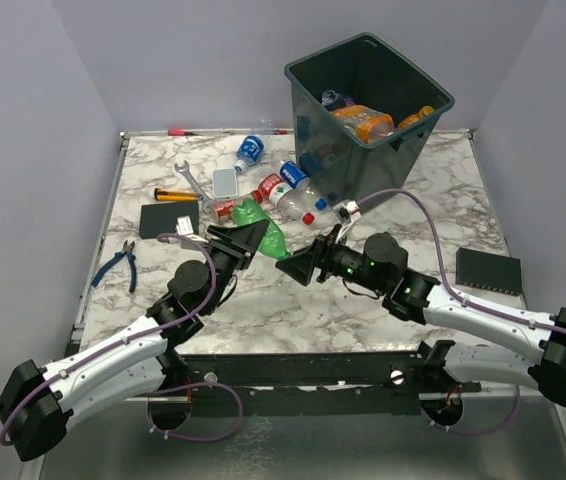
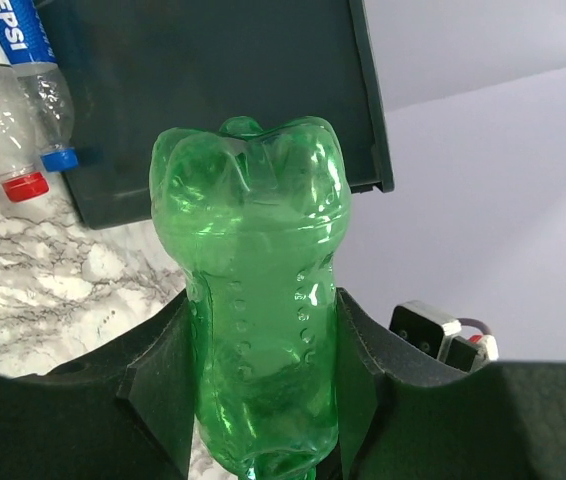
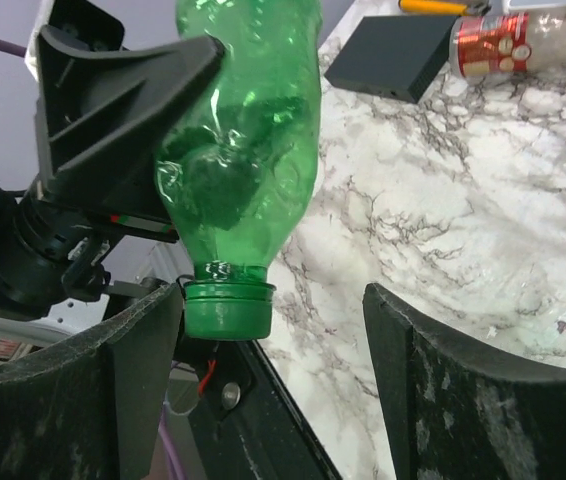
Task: Put the plastic bottles in the bin
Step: Place the plastic bottle in the trash bin.
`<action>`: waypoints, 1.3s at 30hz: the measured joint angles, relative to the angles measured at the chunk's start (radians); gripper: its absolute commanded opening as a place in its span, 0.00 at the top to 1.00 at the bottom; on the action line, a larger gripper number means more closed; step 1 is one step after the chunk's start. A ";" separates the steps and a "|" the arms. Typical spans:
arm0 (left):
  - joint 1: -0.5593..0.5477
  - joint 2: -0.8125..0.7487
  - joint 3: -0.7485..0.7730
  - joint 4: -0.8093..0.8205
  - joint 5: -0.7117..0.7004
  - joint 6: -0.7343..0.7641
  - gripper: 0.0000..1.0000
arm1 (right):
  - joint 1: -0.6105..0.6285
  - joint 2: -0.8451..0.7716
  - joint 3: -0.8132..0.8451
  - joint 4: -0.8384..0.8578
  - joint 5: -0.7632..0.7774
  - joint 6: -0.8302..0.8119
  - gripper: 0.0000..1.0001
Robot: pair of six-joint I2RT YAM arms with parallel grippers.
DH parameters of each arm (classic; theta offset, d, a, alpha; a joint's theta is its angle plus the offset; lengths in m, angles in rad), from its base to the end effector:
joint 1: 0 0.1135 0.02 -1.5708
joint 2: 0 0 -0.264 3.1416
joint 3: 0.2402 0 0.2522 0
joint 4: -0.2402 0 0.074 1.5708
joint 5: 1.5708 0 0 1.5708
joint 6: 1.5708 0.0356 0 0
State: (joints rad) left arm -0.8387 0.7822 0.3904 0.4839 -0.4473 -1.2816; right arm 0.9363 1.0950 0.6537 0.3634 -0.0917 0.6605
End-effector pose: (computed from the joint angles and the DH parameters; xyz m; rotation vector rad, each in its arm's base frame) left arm 0.1369 -0.1293 0.2712 -0.7413 1.4743 -1.3539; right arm 0.1487 0.2076 0.2893 -0.3256 1.7860 1.2597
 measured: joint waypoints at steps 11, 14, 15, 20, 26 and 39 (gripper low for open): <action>-0.021 -0.013 0.000 -0.009 -0.019 -0.003 0.80 | 0.007 0.061 0.027 0.048 -0.002 0.043 0.44; -0.026 -0.014 0.000 -0.010 -0.022 -0.002 0.80 | 0.007 0.080 0.032 0.067 -0.009 0.053 0.54; -0.026 -0.015 0.000 -0.011 -0.024 0.000 0.79 | 0.007 0.085 0.032 0.071 -0.014 0.058 0.60; -0.028 -0.024 0.000 -0.019 -0.035 0.011 0.29 | 0.008 0.093 0.032 0.087 -0.037 0.076 0.91; -0.033 -0.071 0.034 -0.132 -0.045 0.117 0.01 | 0.008 0.061 0.032 0.027 -0.049 0.064 1.00; -0.034 -0.162 0.492 -0.550 0.115 1.165 0.01 | 0.007 -0.265 0.480 -0.909 0.080 -0.154 1.00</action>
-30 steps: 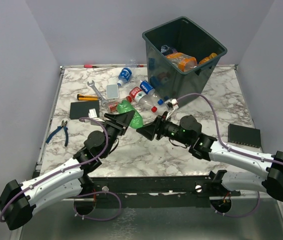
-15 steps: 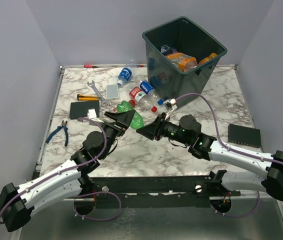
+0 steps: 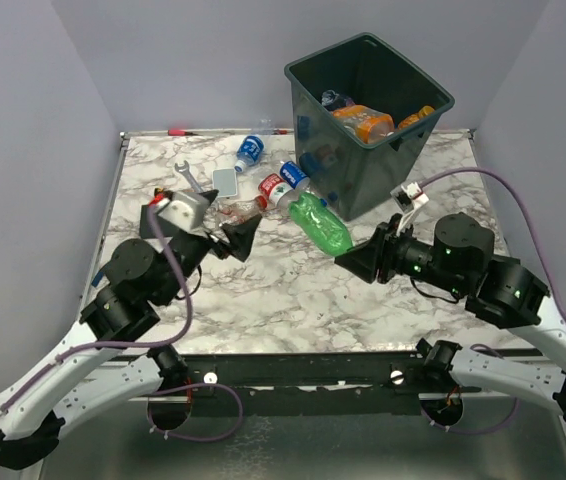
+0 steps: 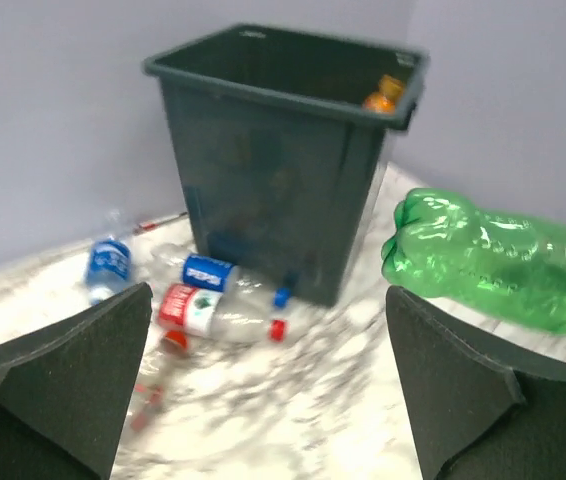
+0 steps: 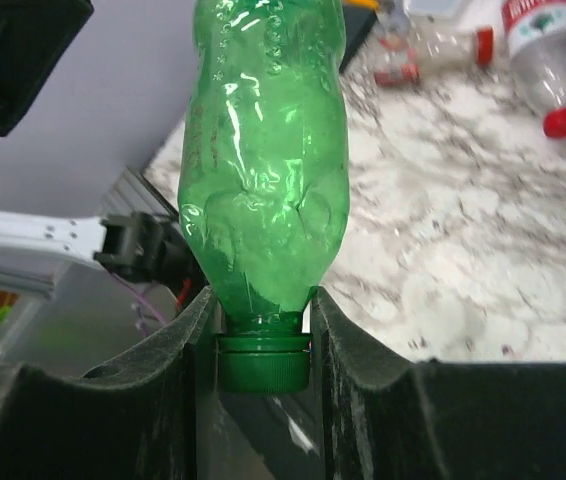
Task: Put the plastic bottles in the bin
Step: Place the plastic bottle in the trash bin.
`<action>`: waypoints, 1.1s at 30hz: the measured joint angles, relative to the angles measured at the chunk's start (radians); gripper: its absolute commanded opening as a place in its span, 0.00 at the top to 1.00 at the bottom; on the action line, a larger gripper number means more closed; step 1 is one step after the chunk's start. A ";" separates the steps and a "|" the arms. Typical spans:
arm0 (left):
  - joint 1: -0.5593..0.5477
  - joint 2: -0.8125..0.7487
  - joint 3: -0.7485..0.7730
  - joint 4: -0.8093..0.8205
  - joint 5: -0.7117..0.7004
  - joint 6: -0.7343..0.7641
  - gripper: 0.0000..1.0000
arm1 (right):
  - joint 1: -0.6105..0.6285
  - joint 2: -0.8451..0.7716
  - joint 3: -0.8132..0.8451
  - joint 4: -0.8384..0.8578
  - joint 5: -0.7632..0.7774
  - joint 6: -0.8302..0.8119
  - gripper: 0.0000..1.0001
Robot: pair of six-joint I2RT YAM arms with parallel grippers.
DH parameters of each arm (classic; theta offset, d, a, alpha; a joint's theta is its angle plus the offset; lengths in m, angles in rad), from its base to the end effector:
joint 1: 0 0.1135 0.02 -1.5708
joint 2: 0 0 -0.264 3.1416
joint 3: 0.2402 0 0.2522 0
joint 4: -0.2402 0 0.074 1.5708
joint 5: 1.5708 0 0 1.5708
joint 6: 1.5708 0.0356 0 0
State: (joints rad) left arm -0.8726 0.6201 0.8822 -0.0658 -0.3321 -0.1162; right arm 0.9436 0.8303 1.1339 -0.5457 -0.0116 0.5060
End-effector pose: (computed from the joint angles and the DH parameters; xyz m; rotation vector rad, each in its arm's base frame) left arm 0.0936 -0.0935 0.4093 0.2482 1.3891 -0.5954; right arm 0.0960 0.1331 0.4126 -0.4295 1.8911 1.0152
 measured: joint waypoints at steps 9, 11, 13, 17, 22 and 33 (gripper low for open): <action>0.000 0.225 0.020 -0.276 0.251 0.678 0.01 | 0.000 0.148 0.107 -0.372 0.000 -0.081 1.00; 0.000 0.242 0.018 -0.311 0.274 0.768 0.01 | 0.000 0.171 0.127 -0.409 -0.002 -0.106 1.00; -0.008 0.253 0.033 -0.332 0.301 0.837 0.01 | 0.000 0.193 0.161 -0.436 -0.002 -0.132 1.00; -0.055 0.277 0.080 -0.332 0.336 0.921 0.01 | 0.000 0.246 0.223 -0.449 -0.004 -0.184 1.00; -0.154 0.310 0.105 -0.329 0.351 1.003 0.01 | 0.000 0.298 0.244 -0.446 -0.042 -0.244 1.00; -0.248 0.351 0.105 -0.333 0.319 1.108 0.05 | 0.000 0.339 0.303 -0.433 -0.136 -0.324 0.99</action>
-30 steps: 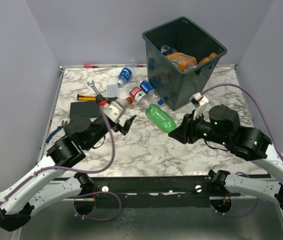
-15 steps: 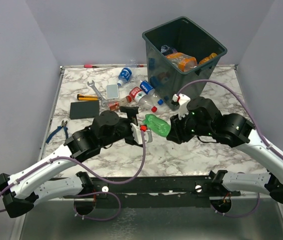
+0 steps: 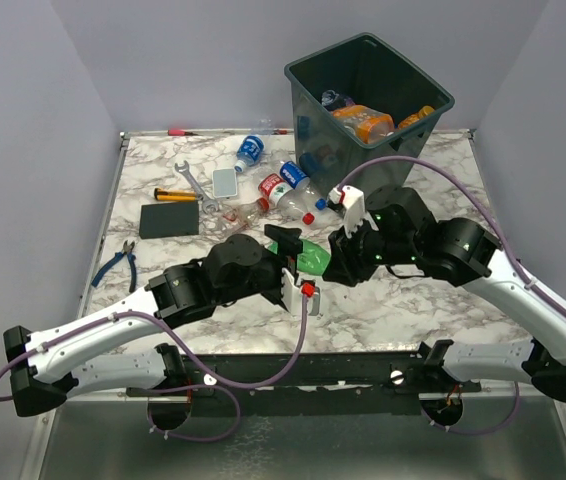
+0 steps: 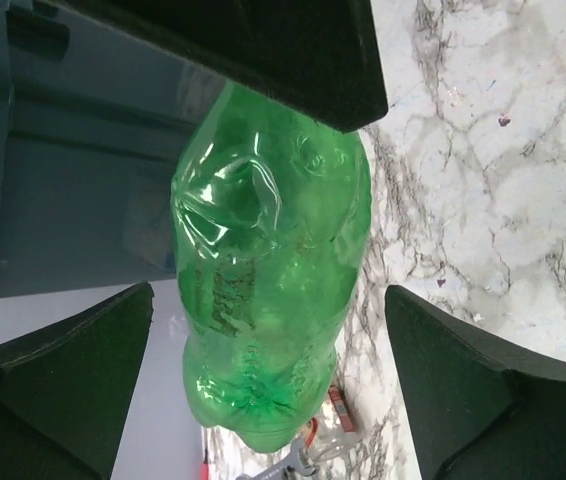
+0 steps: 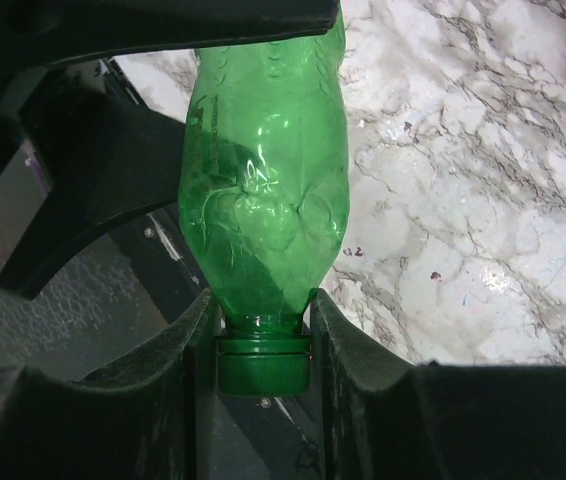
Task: Put the plastic bottles in the bin
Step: Place the plastic bottle in the trash bin.
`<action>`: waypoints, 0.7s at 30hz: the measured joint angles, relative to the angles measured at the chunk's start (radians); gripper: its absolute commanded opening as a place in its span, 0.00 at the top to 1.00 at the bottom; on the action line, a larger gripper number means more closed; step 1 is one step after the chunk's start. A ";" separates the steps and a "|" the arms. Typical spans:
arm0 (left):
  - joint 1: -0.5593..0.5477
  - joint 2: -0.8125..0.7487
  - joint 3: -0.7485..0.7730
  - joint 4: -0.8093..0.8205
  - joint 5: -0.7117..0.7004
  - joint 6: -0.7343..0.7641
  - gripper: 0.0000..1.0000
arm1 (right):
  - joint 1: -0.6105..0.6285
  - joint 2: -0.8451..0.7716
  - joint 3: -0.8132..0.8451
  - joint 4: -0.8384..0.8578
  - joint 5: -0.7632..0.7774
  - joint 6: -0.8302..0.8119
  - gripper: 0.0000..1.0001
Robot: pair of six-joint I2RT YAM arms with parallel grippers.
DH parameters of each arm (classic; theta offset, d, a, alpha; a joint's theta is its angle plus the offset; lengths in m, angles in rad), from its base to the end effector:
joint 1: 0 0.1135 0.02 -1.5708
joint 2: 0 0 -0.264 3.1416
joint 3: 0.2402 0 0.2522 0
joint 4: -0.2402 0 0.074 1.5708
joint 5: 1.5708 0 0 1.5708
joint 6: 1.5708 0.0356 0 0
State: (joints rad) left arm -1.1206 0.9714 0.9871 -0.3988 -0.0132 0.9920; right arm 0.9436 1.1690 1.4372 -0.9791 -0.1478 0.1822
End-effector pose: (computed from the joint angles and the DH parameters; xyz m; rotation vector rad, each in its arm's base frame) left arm 0.0947 -0.1949 0.3543 1.6972 0.9694 -0.0719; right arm 0.1248 0.1811 0.4080 -0.9624 2.1866 0.7338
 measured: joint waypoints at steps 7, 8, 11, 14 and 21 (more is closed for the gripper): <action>-0.001 0.028 0.001 0.001 -0.055 0.017 0.21 | 0.000 -0.029 0.002 0.000 -0.054 -0.019 0.99; -0.001 0.034 0.001 0.001 -0.060 0.018 0.23 | 0.000 -0.032 0.002 -0.001 -0.058 -0.019 0.99; -0.001 0.048 0.004 0.001 -0.066 0.018 0.32 | 0.000 -0.037 0.002 0.000 -0.069 -0.019 0.99; -0.001 0.050 0.005 0.002 -0.066 0.015 0.51 | 0.000 -0.037 0.002 -0.002 -0.077 -0.018 1.00; -0.001 0.037 0.003 0.007 -0.066 0.022 0.60 | 0.000 -0.038 0.002 0.005 -0.083 -0.018 0.27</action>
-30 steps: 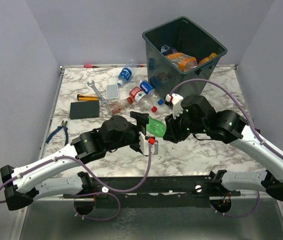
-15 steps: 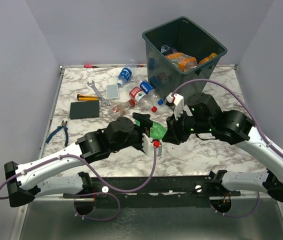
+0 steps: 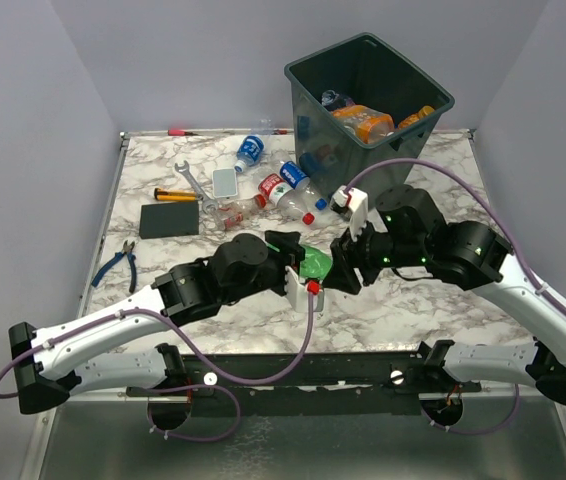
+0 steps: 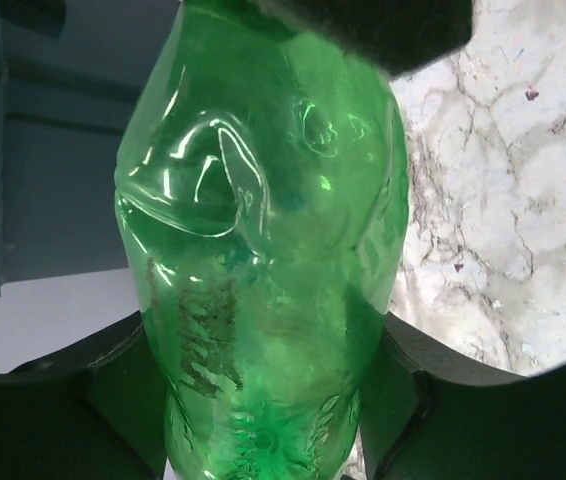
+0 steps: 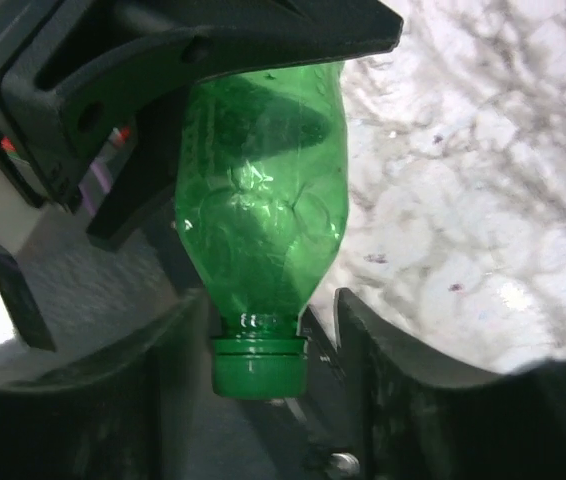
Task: Put the plastic bottles in the bin
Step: Place the plastic bottle in the trash bin.
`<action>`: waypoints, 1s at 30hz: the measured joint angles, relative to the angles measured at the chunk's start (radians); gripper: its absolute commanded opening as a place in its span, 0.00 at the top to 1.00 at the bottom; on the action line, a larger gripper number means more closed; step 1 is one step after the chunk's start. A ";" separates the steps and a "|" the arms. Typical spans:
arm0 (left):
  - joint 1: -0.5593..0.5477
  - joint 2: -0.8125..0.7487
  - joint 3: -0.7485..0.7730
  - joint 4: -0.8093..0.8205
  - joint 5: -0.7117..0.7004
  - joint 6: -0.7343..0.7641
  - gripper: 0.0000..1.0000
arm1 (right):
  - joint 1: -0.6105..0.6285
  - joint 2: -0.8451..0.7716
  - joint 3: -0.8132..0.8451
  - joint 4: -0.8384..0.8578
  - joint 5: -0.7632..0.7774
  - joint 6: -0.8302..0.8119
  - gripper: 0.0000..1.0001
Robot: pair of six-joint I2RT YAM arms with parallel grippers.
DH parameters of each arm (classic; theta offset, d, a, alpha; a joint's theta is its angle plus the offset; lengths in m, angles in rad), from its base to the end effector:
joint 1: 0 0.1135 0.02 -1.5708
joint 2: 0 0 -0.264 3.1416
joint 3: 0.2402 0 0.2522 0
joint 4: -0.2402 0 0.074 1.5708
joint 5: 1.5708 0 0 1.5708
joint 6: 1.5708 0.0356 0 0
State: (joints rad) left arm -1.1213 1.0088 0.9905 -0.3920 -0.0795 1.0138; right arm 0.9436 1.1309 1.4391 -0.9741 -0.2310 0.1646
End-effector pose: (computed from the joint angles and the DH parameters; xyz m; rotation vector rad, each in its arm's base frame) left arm 0.1006 -0.2021 0.3487 1.7088 0.9996 0.0089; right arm 0.1156 0.1734 0.4167 -1.0168 2.1275 0.8344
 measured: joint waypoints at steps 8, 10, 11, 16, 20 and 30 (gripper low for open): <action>0.000 -0.079 -0.049 0.117 0.002 -0.079 0.68 | 0.000 -0.016 0.077 0.011 0.019 0.038 0.00; 0.000 -0.110 -0.086 0.175 0.001 -0.138 0.67 | 0.000 -0.052 0.080 0.038 0.032 0.051 0.00; 0.000 -0.121 -0.103 0.194 0.001 -0.157 0.67 | 0.000 -0.078 0.077 0.060 0.040 0.062 0.00; 0.000 -0.181 -0.237 0.371 0.007 -0.474 0.66 | 0.000 -0.325 -0.133 0.364 0.113 0.137 0.00; 0.000 -0.256 -0.418 0.614 0.013 -0.851 0.66 | 0.000 -0.502 -0.326 0.573 0.199 0.195 0.00; 0.000 -0.278 -0.617 0.959 0.017 -1.498 0.68 | 0.000 -0.386 -0.492 0.866 0.240 0.327 0.02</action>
State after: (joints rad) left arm -1.1217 0.7303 0.3737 0.5671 -0.0628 -0.4839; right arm 0.9436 0.7448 0.9470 -0.1081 0.0093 0.4911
